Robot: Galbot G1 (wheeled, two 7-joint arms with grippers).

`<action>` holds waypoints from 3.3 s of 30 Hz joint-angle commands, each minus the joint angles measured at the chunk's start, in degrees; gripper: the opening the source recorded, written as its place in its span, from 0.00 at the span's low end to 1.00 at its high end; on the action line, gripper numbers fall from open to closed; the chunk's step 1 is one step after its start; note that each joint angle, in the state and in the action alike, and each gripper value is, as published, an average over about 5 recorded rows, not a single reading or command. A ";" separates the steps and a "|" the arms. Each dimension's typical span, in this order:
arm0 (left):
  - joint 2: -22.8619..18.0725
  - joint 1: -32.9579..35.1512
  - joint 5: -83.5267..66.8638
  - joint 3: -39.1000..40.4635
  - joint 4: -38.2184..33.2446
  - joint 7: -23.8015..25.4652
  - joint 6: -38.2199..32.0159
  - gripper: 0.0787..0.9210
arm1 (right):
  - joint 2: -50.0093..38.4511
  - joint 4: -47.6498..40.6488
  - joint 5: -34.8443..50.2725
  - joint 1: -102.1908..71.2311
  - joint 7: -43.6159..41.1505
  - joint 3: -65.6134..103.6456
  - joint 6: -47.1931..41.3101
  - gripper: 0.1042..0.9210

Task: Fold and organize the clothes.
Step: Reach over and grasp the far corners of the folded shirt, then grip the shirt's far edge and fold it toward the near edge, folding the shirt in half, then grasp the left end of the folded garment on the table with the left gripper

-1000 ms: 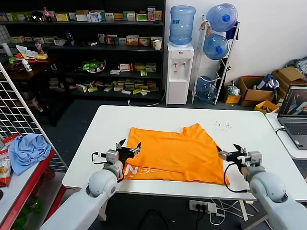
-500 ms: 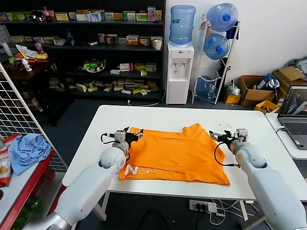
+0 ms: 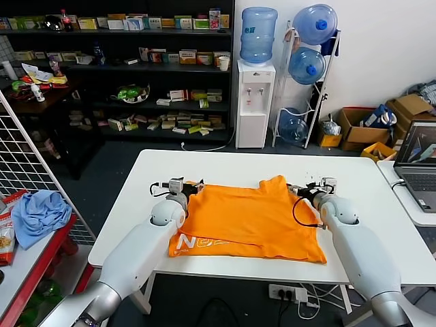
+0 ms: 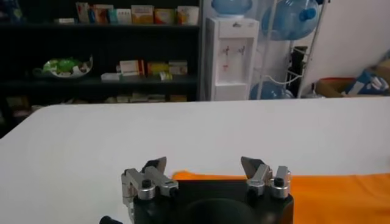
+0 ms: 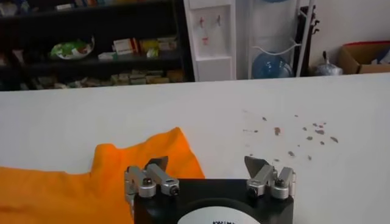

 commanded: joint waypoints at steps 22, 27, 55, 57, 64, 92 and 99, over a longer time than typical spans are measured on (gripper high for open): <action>-1.02 0.40 1.95 -1.78 5.04 2.49 -0.42 0.53 | 4.46 -5.55 -4.46 3.58 -1.23 -0.92 3.72 0.23; -0.96 0.74 2.37 -1.82 4.55 2.80 -0.78 0.36 | 3.82 -2.60 -4.00 2.18 -0.03 -1.04 5.24 0.06; 18.07 21.18 -2.93 -3.48 -34.19 -3.91 0.96 0.02 | -17.66 47.37 6.54 -30.25 16.34 2.15 -5.85 0.03; 19.70 23.20 -3.44 -4.24 -37.54 -4.59 1.31 0.02 | -18.65 49.50 6.76 -32.63 17.01 2.80 -6.23 0.03; 23.35 32.17 -3.86 -6.57 -46.96 -6.36 2.57 0.02 | -18.65 52.73 5.51 -38.42 18.24 3.35 -6.98 0.03; 19.94 39.49 -5.54 -12.55 -44.84 -5.96 4.60 0.48 | -16.46 55.49 5.55 -41.71 19.76 3.80 -8.42 0.55; 18.24 37.95 -13.57 -13.87 -42.05 -6.72 7.24 0.71 | -16.19 55.38 6.03 -41.30 19.99 3.41 -8.63 0.79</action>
